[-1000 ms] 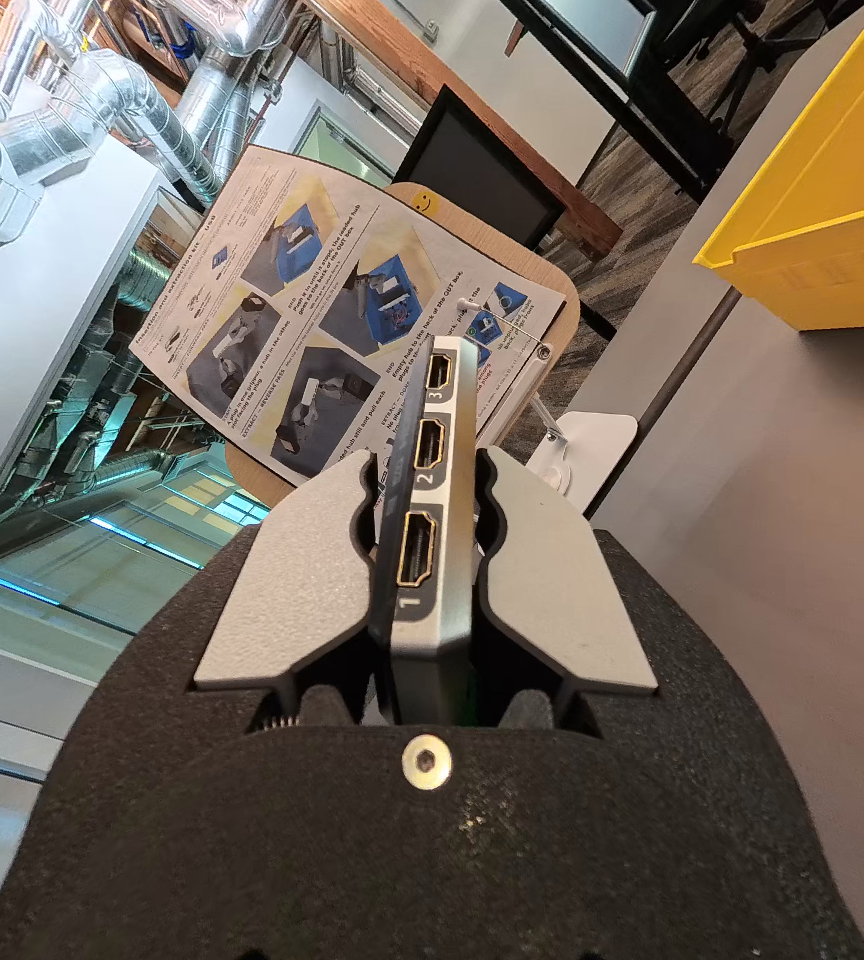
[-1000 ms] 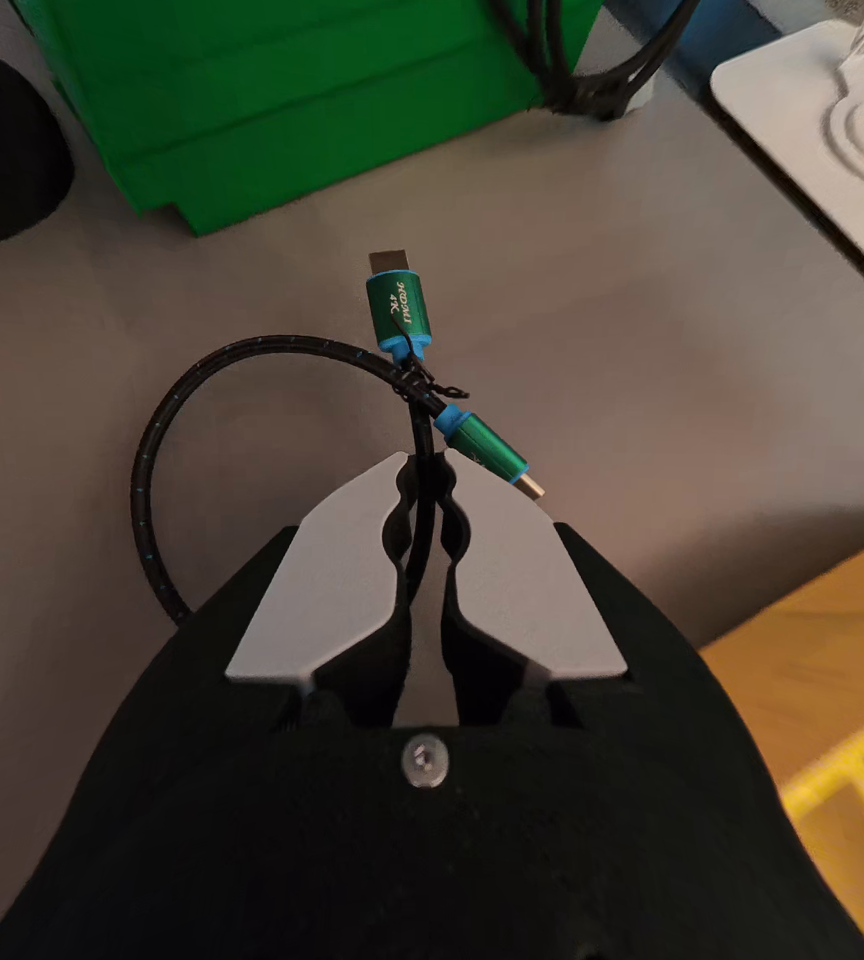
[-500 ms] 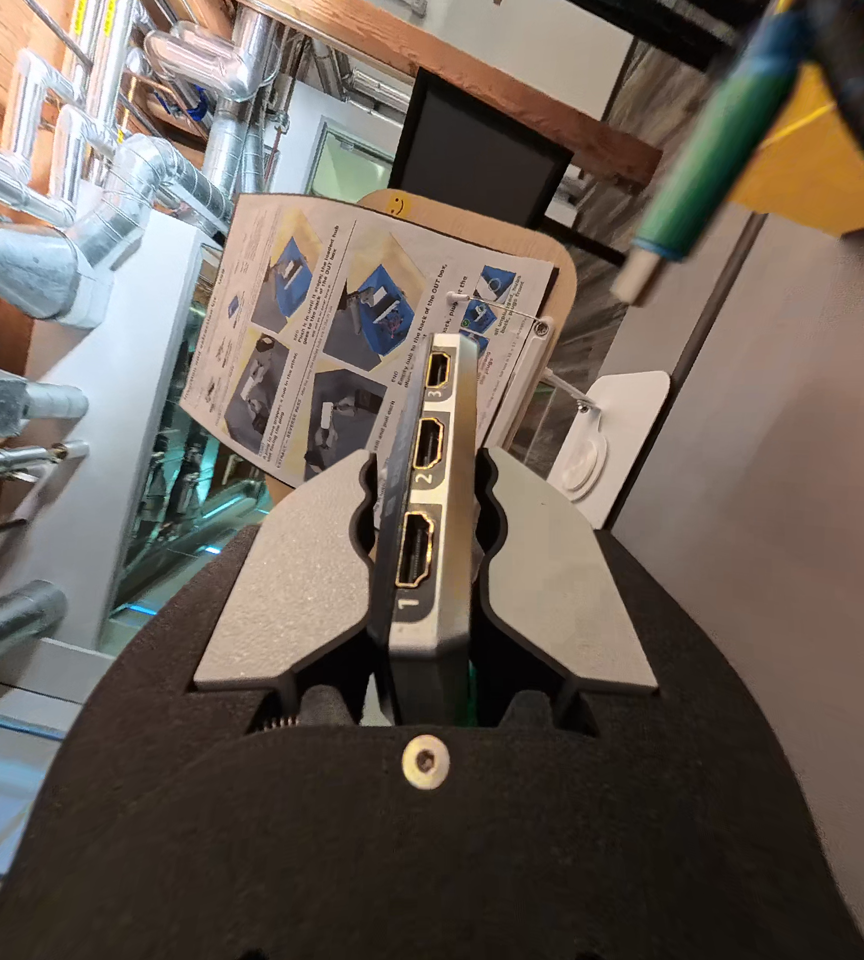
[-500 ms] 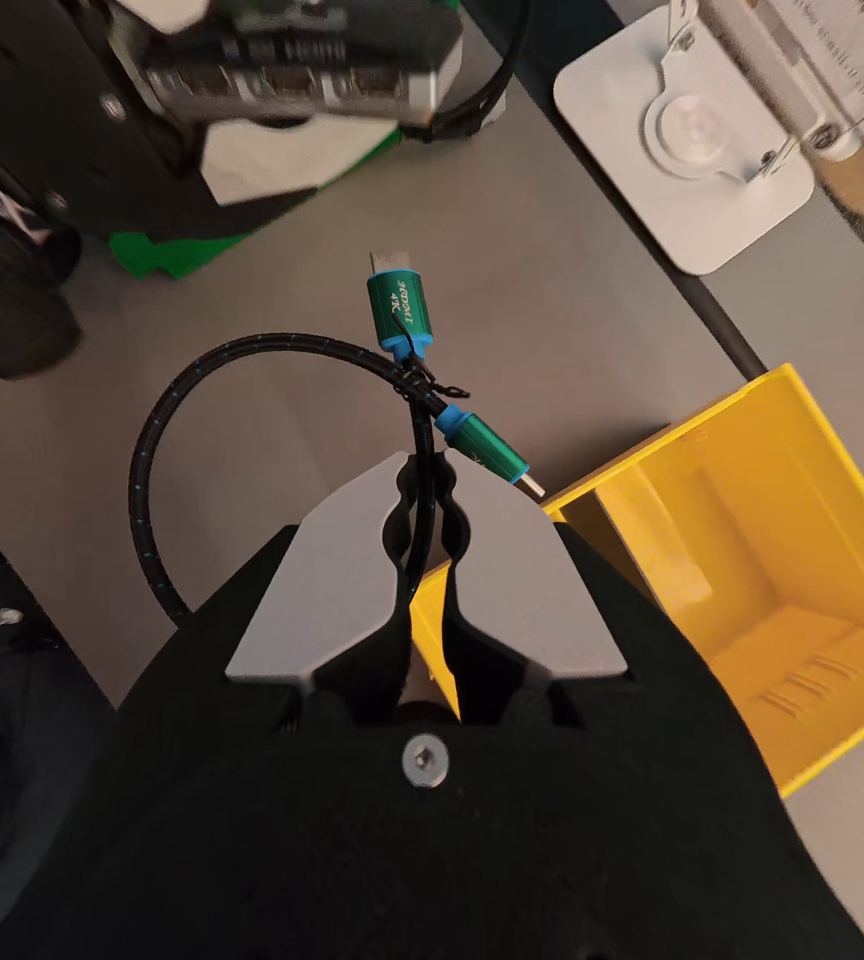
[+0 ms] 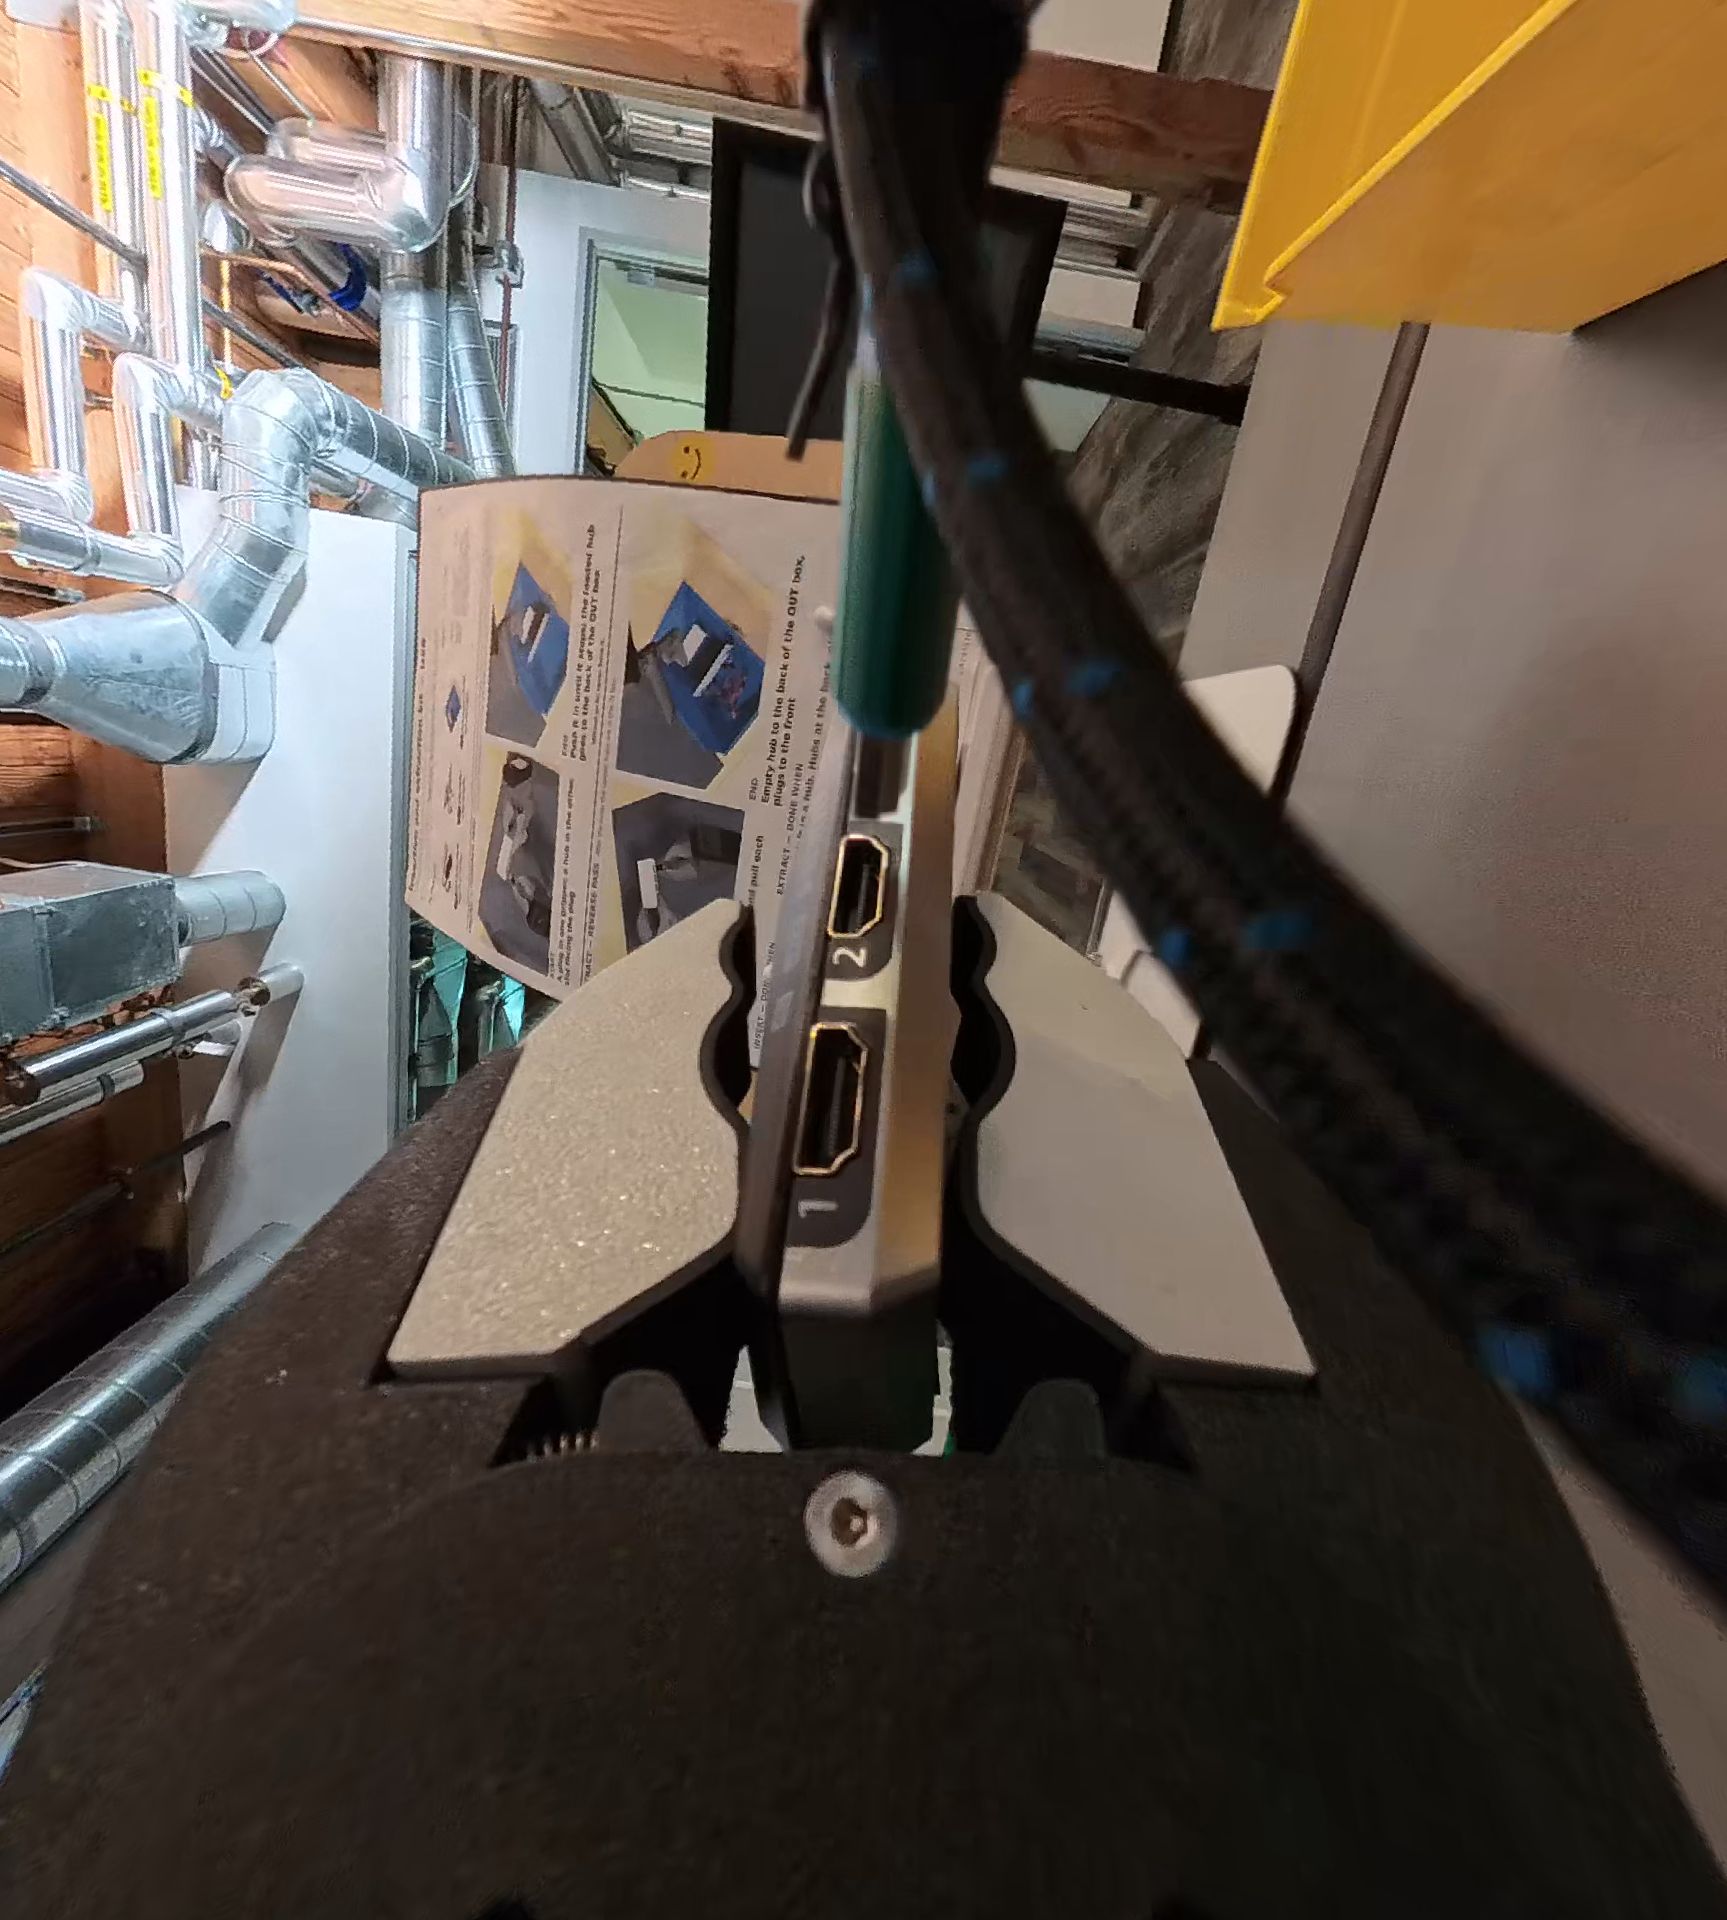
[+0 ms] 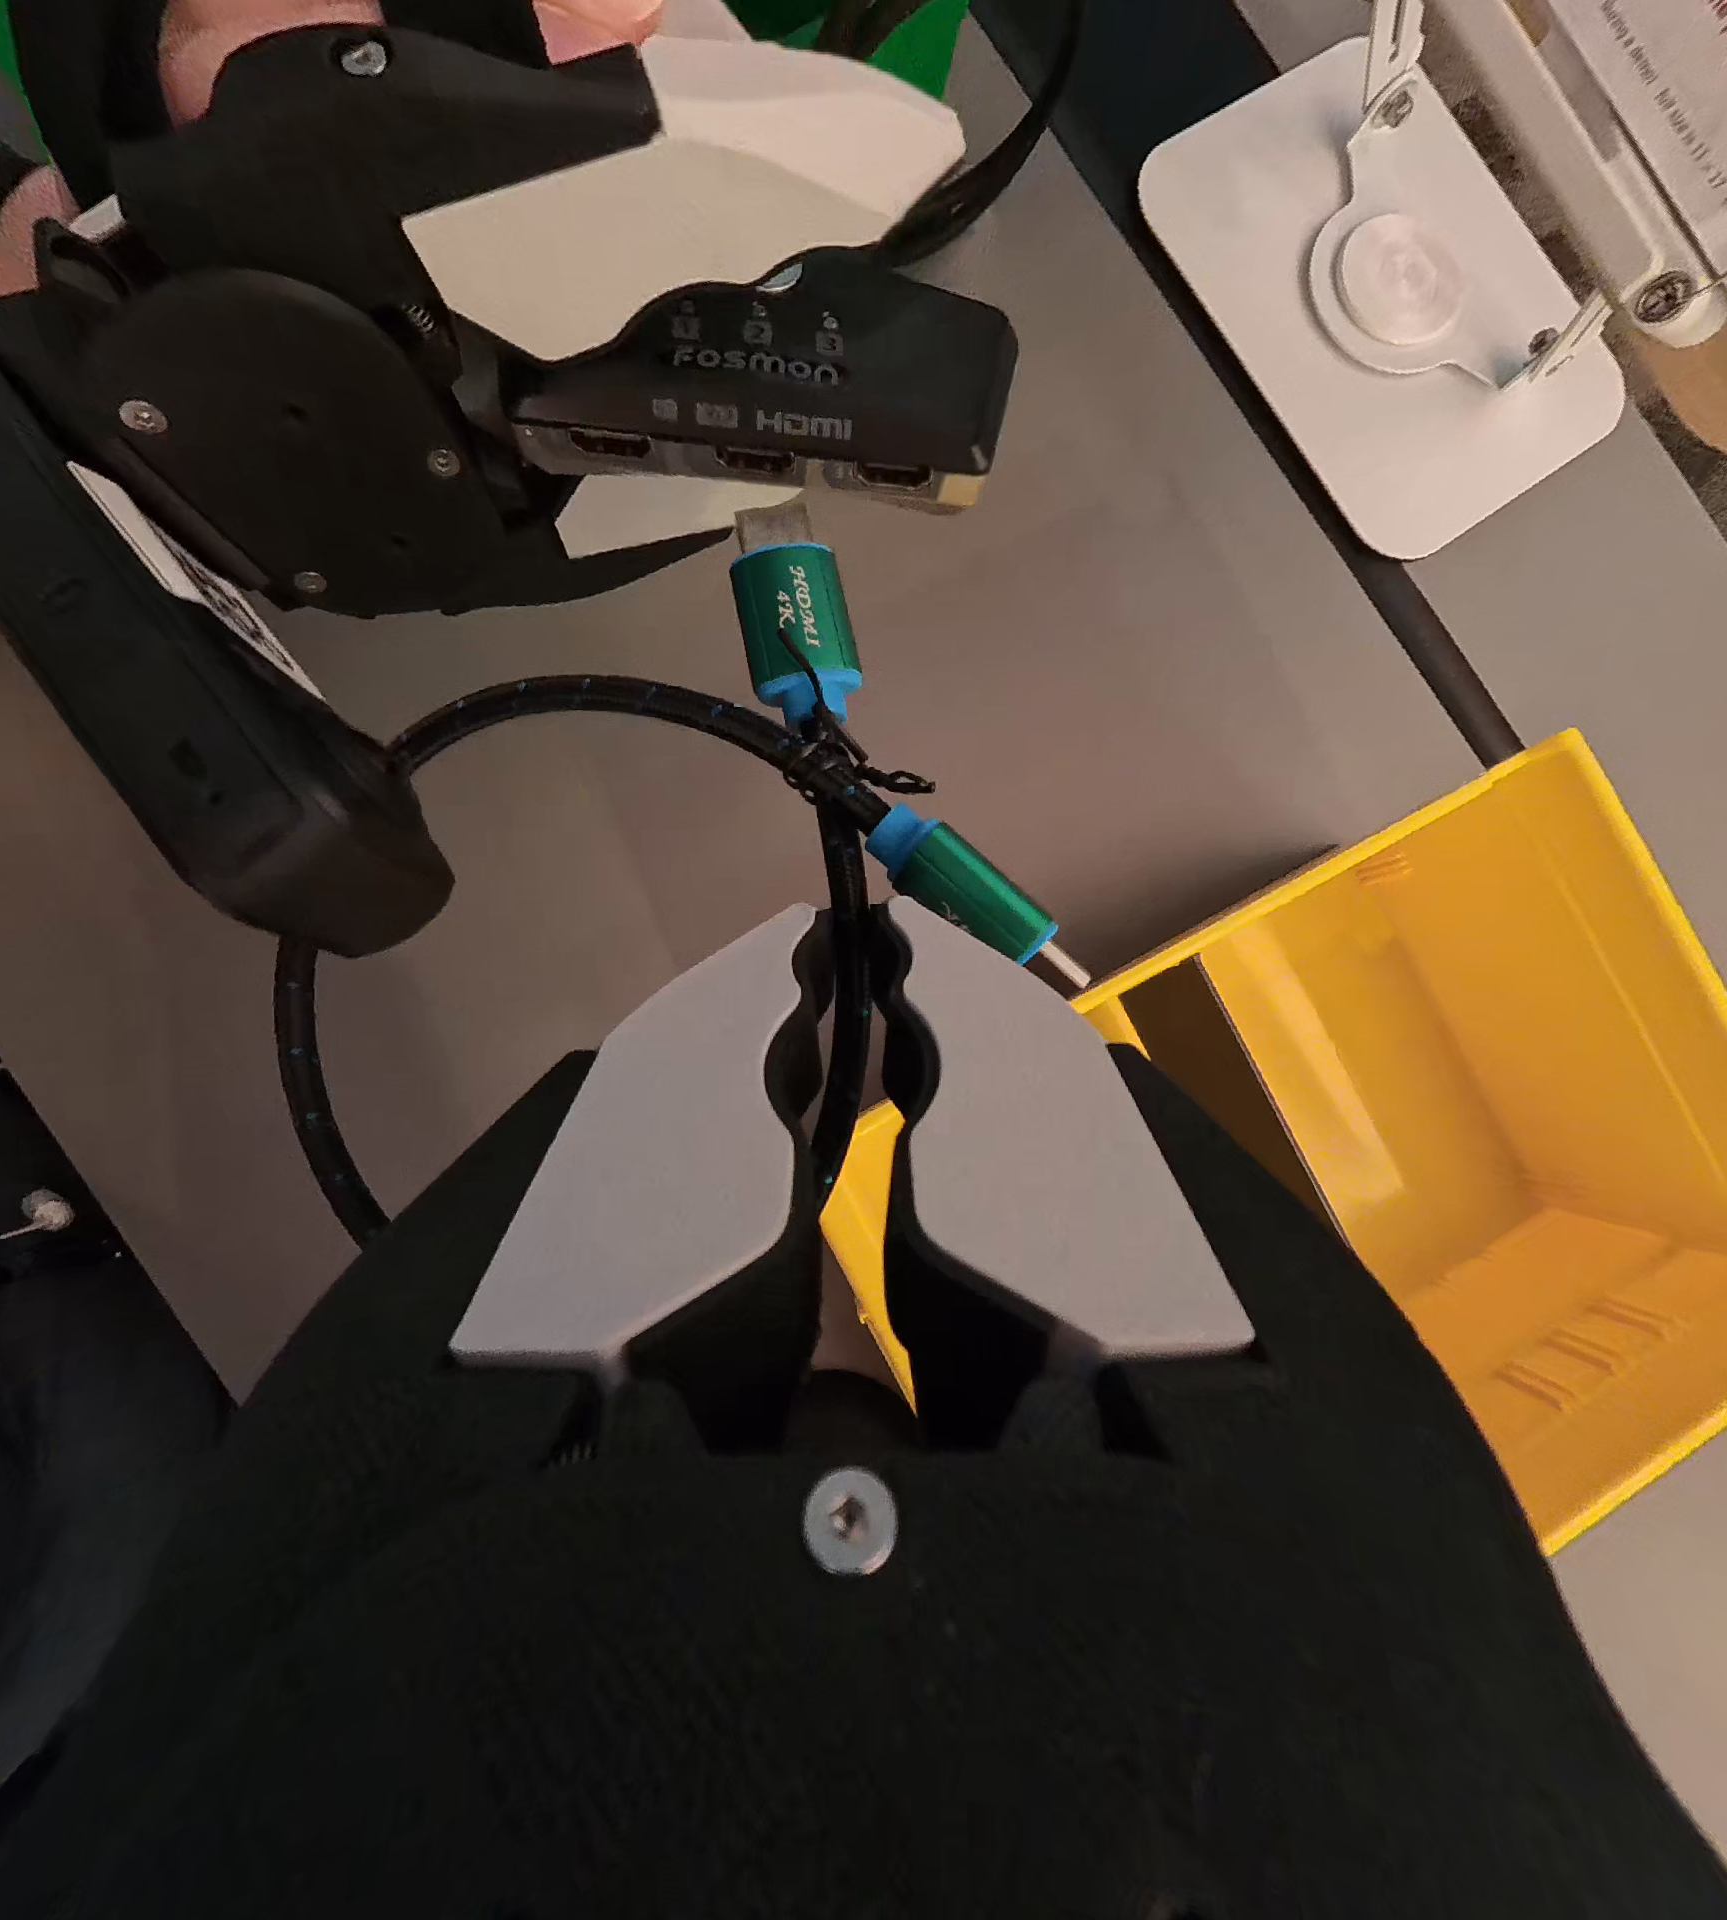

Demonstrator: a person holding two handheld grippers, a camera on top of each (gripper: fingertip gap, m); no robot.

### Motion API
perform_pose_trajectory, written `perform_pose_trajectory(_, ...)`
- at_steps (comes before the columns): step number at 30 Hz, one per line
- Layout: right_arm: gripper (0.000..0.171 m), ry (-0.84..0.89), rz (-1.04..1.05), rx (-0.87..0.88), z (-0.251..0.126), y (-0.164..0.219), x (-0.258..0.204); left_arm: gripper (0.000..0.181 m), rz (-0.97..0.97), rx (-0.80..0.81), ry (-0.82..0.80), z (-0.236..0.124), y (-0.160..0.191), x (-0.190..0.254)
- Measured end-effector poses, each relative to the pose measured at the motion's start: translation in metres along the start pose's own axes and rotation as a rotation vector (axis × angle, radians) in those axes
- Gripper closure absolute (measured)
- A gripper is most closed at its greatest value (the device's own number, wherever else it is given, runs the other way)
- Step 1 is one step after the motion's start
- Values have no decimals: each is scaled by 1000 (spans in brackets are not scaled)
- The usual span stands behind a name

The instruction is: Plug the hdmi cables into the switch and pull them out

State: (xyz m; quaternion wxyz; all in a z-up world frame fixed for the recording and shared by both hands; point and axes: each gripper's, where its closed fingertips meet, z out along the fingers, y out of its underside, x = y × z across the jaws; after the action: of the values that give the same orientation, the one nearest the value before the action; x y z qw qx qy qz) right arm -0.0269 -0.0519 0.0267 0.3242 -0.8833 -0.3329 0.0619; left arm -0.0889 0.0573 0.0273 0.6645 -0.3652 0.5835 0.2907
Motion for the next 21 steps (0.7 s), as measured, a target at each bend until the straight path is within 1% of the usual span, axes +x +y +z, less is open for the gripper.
perform_pose_trajectory(6,163,-11,-5,-21,9,0,-4,146,19,-30,9,1,0,5)
perform_pose_trajectory(21,163,-40,40,-30,13,4,1,145,92,-59,-23,3,0,10)
